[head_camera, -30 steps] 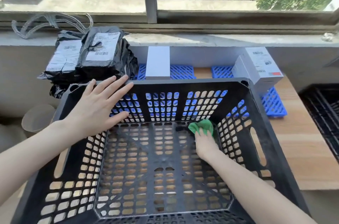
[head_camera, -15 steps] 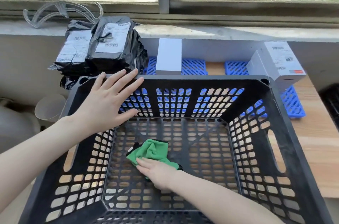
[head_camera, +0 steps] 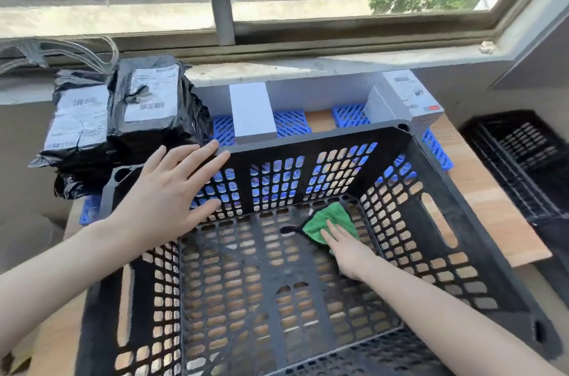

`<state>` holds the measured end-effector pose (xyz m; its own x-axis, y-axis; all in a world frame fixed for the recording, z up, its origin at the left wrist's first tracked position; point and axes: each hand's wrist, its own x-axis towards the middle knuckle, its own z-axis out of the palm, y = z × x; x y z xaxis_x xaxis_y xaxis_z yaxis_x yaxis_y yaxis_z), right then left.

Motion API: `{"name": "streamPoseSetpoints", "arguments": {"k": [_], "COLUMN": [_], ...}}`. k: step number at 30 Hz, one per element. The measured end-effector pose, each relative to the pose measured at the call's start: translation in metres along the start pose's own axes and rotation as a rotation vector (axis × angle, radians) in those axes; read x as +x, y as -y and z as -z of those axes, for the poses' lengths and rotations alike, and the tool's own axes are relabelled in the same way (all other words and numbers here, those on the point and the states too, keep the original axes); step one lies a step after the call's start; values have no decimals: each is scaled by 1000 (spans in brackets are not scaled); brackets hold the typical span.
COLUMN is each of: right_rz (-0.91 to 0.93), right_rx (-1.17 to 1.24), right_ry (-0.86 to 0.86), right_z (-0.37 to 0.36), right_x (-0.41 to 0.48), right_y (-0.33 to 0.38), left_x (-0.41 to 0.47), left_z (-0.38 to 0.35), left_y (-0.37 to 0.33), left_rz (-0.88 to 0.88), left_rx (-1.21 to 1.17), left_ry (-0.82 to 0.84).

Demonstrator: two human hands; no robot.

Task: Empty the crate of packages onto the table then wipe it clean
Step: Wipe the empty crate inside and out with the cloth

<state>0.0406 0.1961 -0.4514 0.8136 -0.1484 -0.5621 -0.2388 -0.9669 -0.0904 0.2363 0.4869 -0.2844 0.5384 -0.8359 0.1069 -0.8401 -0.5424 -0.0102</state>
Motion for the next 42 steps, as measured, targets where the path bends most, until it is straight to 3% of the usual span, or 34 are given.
{"name": "streamPoseSetpoints", "arguments": {"k": [3,11,21,25,31,38,42], "right_rz": [-122,-150,138,135,-105,-151,-379], "right_rx": [19,167,-7,18,148,193,248], "right_ry": [54,193,170,146,77,-46,-102], "right_z": [2,2,-13,-19,-9,-16,-26], "right_x": [4,8,8,7,-3,-2,5], "right_y": [25,100,195,179,127,106,86], "left_x": [3,18,54,64,86,125,146], "left_z": [0,0,-5,-9,-15,-21,-24], "left_y": [10,17,-4,-10,-24,-60,-73], "left_rz": [-60,-245,-513,-571,-630,-765,-810], "left_rx": [-39,-129,-161,-180,-201,-180,-203], "left_ry": [-8,-40,-60,-63,-82,-109,-104]}}
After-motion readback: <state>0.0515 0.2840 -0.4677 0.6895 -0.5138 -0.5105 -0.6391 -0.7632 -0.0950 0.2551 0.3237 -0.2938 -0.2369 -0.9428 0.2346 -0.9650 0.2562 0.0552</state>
